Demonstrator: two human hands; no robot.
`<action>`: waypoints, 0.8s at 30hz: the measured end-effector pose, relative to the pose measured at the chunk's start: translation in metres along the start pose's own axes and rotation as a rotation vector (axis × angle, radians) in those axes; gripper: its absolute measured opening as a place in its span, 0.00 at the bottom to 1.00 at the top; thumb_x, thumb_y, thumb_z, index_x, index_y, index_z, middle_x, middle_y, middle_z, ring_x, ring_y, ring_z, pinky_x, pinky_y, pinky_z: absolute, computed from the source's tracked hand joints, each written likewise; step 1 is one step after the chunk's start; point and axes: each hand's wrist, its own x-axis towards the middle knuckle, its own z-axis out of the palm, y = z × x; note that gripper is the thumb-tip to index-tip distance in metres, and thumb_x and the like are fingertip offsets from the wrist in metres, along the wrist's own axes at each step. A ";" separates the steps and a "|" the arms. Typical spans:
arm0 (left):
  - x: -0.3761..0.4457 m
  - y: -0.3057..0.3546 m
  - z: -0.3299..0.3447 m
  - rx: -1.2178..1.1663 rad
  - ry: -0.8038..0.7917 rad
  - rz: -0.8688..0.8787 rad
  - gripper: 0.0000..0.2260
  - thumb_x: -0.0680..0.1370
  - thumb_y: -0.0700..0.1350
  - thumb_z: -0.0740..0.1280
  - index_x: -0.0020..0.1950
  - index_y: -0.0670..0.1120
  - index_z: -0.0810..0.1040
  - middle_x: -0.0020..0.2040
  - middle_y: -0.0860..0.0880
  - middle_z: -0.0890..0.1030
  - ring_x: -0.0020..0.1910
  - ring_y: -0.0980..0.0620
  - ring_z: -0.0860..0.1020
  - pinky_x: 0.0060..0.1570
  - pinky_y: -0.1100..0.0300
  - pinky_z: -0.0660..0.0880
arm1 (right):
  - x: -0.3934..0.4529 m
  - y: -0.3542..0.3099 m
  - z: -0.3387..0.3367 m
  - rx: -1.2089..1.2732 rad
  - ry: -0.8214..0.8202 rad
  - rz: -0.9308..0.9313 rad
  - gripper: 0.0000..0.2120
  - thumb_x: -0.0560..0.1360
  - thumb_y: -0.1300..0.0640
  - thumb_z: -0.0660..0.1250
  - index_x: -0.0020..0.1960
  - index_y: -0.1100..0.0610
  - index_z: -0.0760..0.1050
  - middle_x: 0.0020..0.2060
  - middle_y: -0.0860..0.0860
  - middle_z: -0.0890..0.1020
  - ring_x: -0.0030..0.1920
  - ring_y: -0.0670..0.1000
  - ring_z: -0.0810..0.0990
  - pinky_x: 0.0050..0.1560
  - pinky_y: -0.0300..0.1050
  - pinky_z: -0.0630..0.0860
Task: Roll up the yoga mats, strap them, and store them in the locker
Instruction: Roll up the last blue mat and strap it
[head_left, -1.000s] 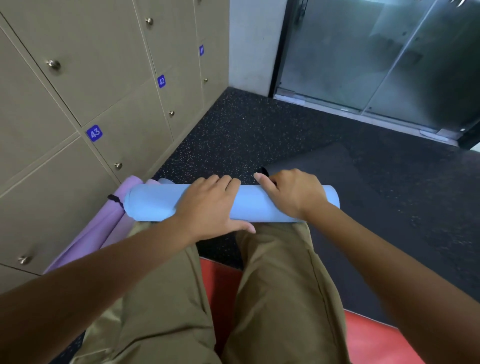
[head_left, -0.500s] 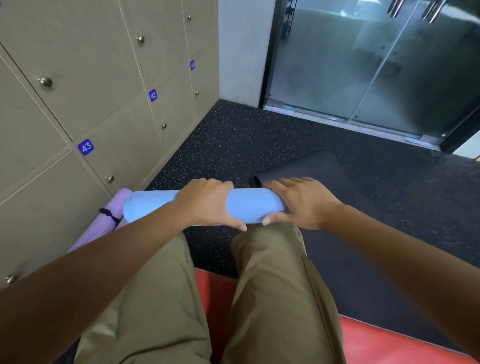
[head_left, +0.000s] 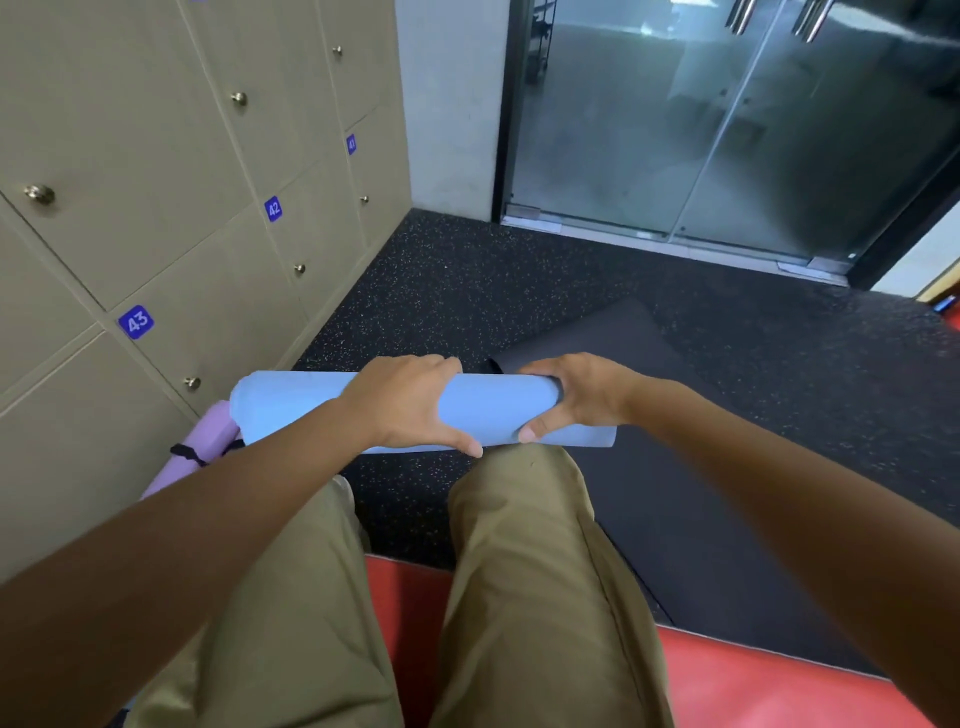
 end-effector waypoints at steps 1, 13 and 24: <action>0.003 0.002 -0.001 0.021 0.006 0.004 0.42 0.59 0.83 0.64 0.58 0.53 0.71 0.51 0.56 0.77 0.50 0.49 0.78 0.45 0.51 0.74 | 0.002 0.002 -0.001 0.041 -0.017 0.001 0.24 0.65 0.35 0.79 0.57 0.39 0.77 0.50 0.38 0.81 0.54 0.44 0.79 0.58 0.48 0.77; 0.032 0.019 -0.023 0.006 0.076 -0.017 0.38 0.60 0.80 0.69 0.56 0.54 0.70 0.50 0.54 0.80 0.49 0.44 0.80 0.45 0.50 0.73 | -0.015 0.025 -0.024 0.265 0.315 0.041 0.26 0.68 0.36 0.76 0.59 0.51 0.82 0.53 0.43 0.84 0.53 0.44 0.82 0.58 0.43 0.78; -0.008 0.031 -0.045 -0.703 0.278 -0.143 0.32 0.59 0.75 0.76 0.52 0.57 0.73 0.45 0.59 0.82 0.46 0.54 0.80 0.48 0.46 0.79 | -0.066 -0.032 -0.095 0.371 0.705 -0.140 0.22 0.77 0.42 0.72 0.69 0.44 0.75 0.60 0.39 0.82 0.62 0.39 0.78 0.66 0.41 0.72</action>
